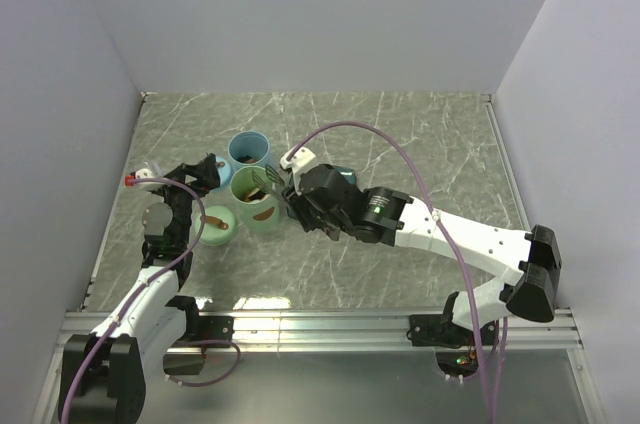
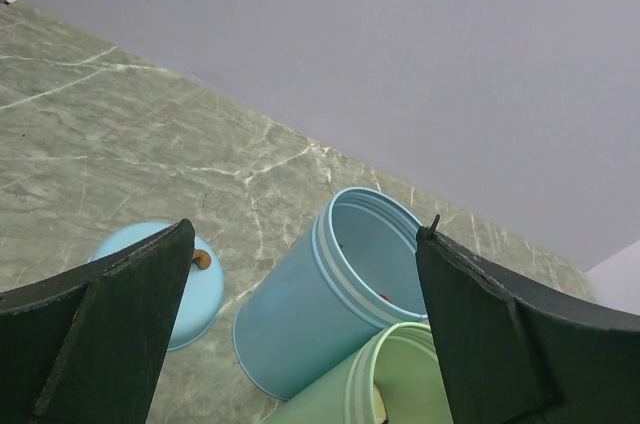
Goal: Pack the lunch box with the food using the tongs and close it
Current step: Place the food into the lunch box, then pick up the food using the clamp
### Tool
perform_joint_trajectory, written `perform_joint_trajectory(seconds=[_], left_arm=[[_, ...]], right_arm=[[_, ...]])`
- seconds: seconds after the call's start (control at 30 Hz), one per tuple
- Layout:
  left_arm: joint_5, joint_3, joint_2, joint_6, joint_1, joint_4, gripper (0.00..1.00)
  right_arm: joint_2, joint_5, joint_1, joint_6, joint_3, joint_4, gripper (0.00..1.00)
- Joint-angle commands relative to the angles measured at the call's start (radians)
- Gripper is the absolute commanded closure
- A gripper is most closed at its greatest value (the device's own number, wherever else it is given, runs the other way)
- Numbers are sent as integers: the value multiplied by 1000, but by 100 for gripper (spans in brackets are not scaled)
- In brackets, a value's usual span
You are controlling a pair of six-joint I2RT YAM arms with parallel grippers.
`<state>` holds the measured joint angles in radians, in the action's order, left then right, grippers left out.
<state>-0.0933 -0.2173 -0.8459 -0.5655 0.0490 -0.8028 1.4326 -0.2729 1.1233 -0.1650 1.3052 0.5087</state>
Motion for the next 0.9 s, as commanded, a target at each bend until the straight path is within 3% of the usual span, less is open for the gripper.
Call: perform_joint_trajectory(seconds=[0.0, 0.27, 0.7, 0.87], left_arm=[[0, -14, 11, -5, -6, -30, 1], [0, -13, 13, -5, -6, -30, 1], [6, -14, 8, -5, -6, -32, 1], [6, -14, 10, -7, -6, -33, 1]], right_arm=[[-73, -51, 7, 4, 5, -59, 52], [-201, -164, 7, -36, -76, -49, 52], [-159, -235, 7, -232, -205, 88, 52], [-198, -189, 9, -251, -282, 53, 52]])
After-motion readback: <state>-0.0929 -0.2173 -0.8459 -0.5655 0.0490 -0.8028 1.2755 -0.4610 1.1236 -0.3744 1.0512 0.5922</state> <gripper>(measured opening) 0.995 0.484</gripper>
